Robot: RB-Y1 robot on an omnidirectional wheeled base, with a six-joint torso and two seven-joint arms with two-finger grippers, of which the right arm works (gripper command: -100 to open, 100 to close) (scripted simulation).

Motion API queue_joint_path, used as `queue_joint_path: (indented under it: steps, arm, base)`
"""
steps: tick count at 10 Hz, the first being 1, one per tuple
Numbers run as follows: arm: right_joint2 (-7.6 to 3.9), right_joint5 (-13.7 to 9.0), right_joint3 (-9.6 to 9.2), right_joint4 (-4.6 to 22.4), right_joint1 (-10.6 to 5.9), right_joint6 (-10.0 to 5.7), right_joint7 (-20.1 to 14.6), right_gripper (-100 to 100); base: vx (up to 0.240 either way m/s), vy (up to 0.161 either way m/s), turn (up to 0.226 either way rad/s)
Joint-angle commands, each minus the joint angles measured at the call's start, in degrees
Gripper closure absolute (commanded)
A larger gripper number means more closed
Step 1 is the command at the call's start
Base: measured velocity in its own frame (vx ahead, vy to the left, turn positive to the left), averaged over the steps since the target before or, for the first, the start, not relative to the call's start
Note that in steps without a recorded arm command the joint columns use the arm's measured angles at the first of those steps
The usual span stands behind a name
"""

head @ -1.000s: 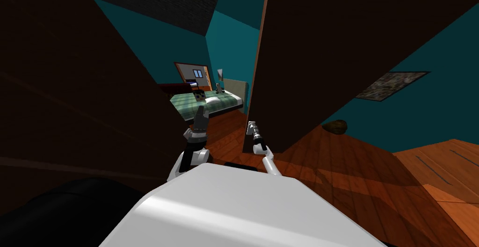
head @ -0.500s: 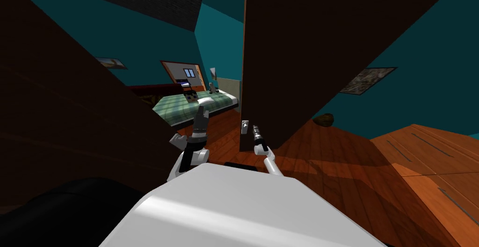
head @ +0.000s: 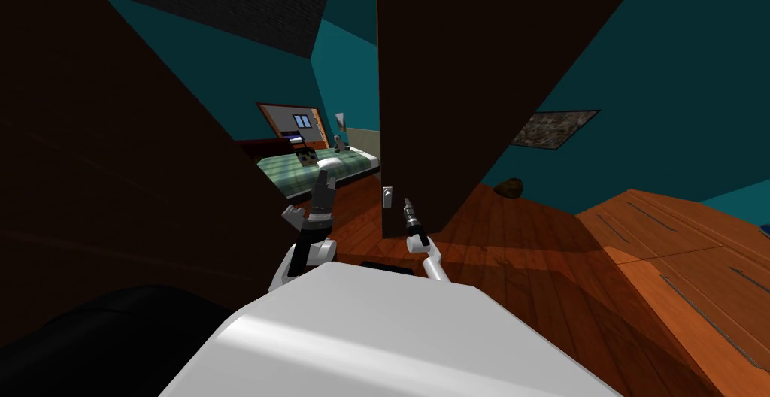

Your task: Push the door open

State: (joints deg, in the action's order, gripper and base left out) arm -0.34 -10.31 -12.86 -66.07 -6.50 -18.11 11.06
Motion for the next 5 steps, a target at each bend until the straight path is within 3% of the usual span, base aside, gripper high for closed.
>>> queue_joint_path:
  steps: [1,4,5]
  arm:
    - [1.29,0.5,-0.36,-0.6,0.54,0.32,-0.3,-100]
    - [2.90,0.9,-0.74,-1.4,1.22,0.74,-0.7,-100]
    - [2.53,0.8,-0.69,-1.4,1.17,0.68,-0.6,-100]
  base:
    - [-0.158,0.073,-0.040]
    - [-0.125,0.155,-0.017]
    - [-0.046,0.081,-0.011]
